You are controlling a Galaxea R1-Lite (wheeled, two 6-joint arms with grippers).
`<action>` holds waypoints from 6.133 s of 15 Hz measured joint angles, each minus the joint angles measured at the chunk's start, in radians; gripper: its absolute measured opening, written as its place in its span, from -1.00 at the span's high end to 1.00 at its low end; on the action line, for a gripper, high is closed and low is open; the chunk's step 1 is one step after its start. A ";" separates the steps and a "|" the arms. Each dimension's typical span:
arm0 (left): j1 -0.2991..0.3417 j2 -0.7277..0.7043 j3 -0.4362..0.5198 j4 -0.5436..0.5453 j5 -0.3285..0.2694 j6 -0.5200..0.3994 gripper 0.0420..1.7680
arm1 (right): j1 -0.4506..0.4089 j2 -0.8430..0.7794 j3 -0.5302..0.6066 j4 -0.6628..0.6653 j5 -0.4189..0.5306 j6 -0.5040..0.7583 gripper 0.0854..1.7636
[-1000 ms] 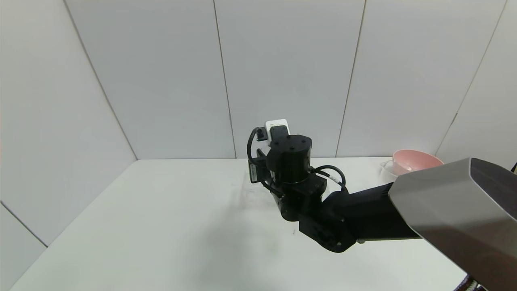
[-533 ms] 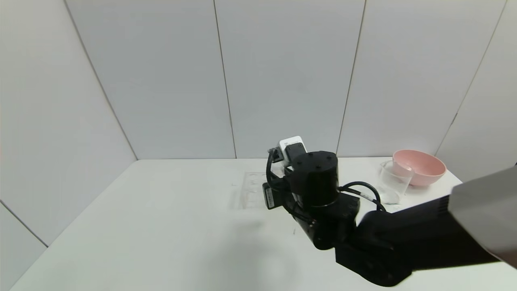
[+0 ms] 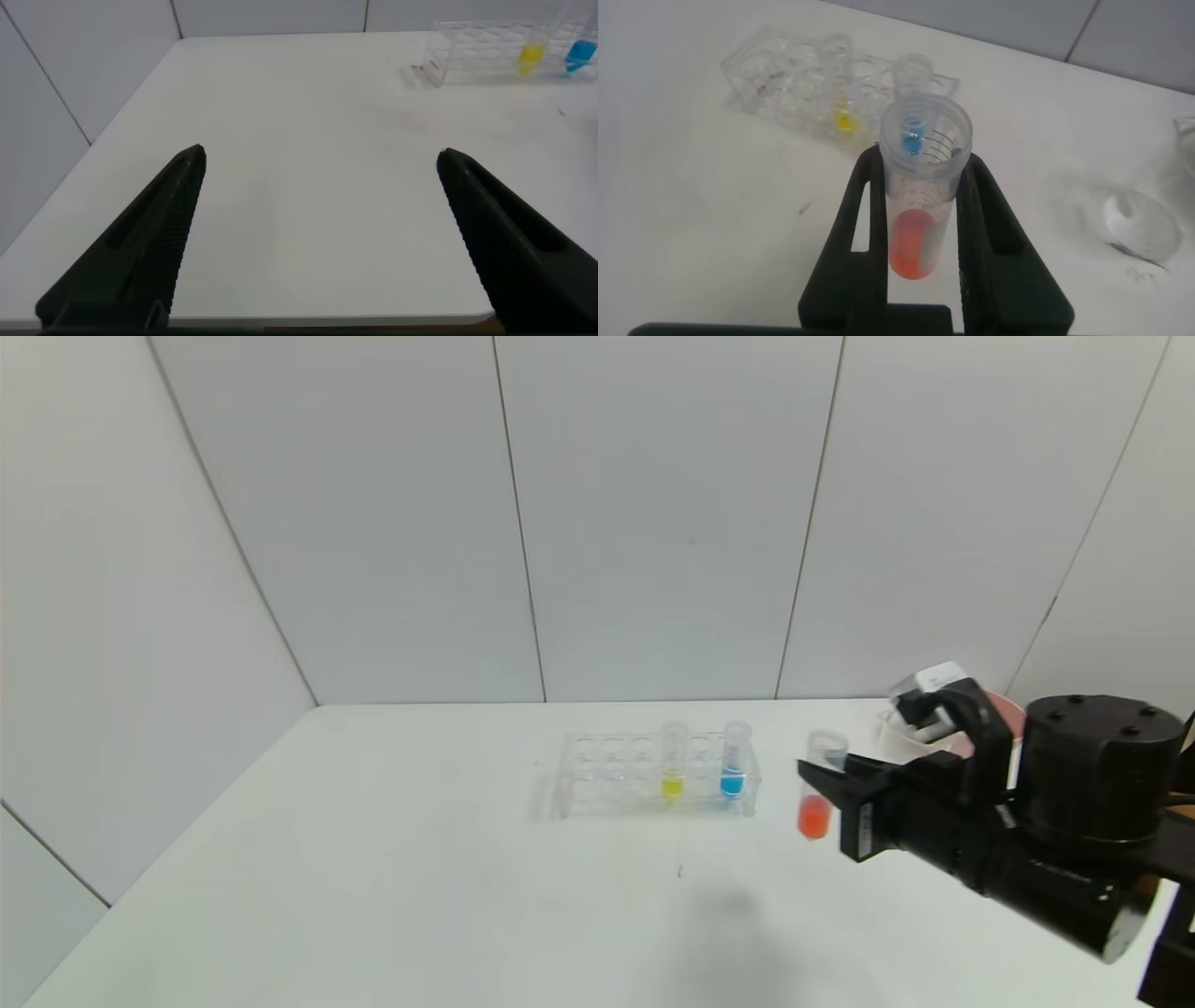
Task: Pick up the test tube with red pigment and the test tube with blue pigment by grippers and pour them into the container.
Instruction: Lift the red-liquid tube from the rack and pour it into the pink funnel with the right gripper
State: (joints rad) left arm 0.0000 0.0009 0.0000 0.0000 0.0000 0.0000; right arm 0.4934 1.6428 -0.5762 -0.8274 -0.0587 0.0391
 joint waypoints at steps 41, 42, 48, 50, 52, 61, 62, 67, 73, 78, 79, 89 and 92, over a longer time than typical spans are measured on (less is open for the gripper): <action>0.000 0.000 0.000 0.000 0.000 0.000 -1.00 | -0.729 0.292 -1.096 1.301 0.447 -1.003 0.52; 0.000 0.000 0.000 0.000 0.000 0.000 -1.00 | -0.720 0.296 -1.124 1.335 0.440 -1.020 0.52; 0.000 0.000 0.000 0.000 0.000 0.000 -1.00 | -0.705 0.367 -1.359 1.608 0.401 -1.236 0.52; 0.000 0.000 0.000 0.000 0.000 0.000 -1.00 | -0.701 0.392 -1.401 1.639 0.369 -1.266 0.52; 0.000 0.000 0.000 0.000 0.000 0.000 -1.00 | -0.684 0.411 -1.412 1.644 0.335 -1.279 0.52; 0.000 0.000 0.000 0.000 0.000 0.000 -1.00 | -0.588 0.463 -1.418 1.616 0.134 -1.296 0.52; 0.000 0.000 0.000 0.000 0.000 0.000 -1.00 | -0.582 0.468 -1.418 1.606 0.115 -1.305 0.52; 0.000 0.000 0.000 0.000 0.000 0.000 -1.00 | -0.563 0.487 -1.420 1.589 0.044 -1.348 0.52; 0.000 0.000 0.000 0.000 0.000 0.000 -1.00 | -0.520 0.509 -1.423 1.591 -0.021 -1.355 0.52; 0.000 0.000 0.000 0.000 0.000 0.000 -1.00 | -0.501 0.532 -1.424 1.603 -0.084 -1.339 0.52; 0.000 0.000 0.000 0.000 0.000 0.000 -1.00 | -0.500 0.535 -1.424 1.604 -0.091 -1.337 0.52; 0.000 0.000 0.000 0.000 0.000 0.000 -1.00 | -0.492 0.530 -1.424 1.626 -0.181 -1.336 0.52; 0.000 0.000 0.000 0.000 0.000 0.000 -1.00 | -0.476 0.524 -1.424 1.612 -0.214 -1.343 0.52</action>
State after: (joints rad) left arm 0.0000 0.0009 0.0000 0.0000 0.0000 0.0000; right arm 0.0177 2.1668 -2.0002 0.7843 -0.2732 -1.3036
